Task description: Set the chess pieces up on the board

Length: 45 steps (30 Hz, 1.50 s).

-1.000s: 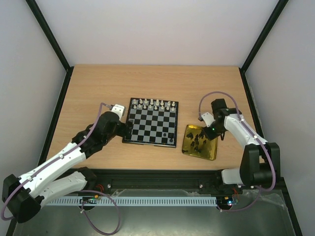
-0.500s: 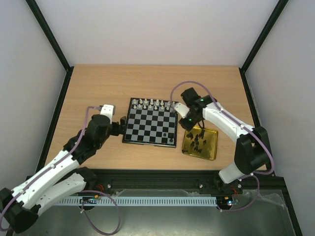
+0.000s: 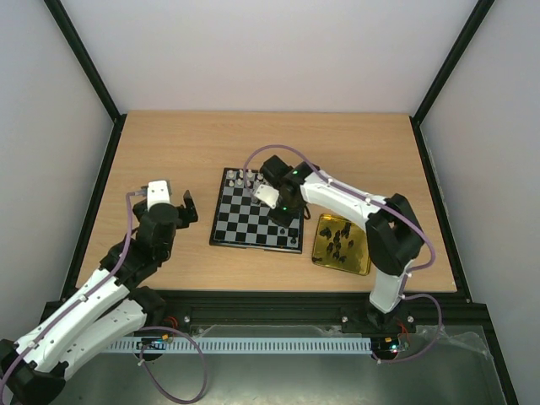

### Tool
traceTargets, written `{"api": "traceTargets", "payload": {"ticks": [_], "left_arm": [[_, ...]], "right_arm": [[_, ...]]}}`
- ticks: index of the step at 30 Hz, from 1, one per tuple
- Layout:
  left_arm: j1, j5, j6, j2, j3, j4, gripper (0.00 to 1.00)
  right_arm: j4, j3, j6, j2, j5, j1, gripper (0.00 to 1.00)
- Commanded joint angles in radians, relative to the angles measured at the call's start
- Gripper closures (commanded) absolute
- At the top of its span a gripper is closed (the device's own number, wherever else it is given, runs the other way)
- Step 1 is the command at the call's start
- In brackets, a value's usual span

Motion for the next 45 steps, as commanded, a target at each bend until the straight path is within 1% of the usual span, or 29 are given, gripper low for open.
{"api": "traceTargets", "payload": {"ticks": [1,5,8,16,29,30,37,41,45], "left_arm": [[0.004,-0.044,0.049,-0.043,0.007,0.000,0.01],[0.005,-0.019,0.086,-0.095,-0.013,0.020,0.01],[0.005,-0.004,0.099,-0.091,-0.011,0.018,0.01],[0.026,0.129,0.133,0.034,0.043,-0.012,0.01],[0.036,0.139,0.134,0.027,0.031,-0.001,0.01],[0.037,0.140,0.134,0.028,0.031,-0.001,0.01],[0.040,0.147,0.134,0.029,0.030,0.002,0.01],[0.040,0.156,0.135,0.034,0.031,0.002,0.01],[0.041,0.170,0.138,0.042,0.031,0.000,0.01]], "right_arm": [[-0.044,0.052,0.013,0.079,-0.009,0.036,0.94],[-0.036,0.061,0.017,0.135,-0.006,0.052,0.94],[-0.030,0.058,0.021,0.155,-0.006,0.055,0.94],[-0.002,0.040,0.028,0.172,-0.001,0.056,0.93],[0.030,0.019,0.041,0.199,0.044,0.056,0.91],[0.029,0.019,0.043,0.202,0.046,0.056,0.90],[0.024,0.026,0.056,0.188,0.059,0.057,0.76],[0.002,0.038,0.077,0.154,0.068,0.056,0.73],[0.012,0.009,0.084,0.098,0.072,0.054,0.70]]}}
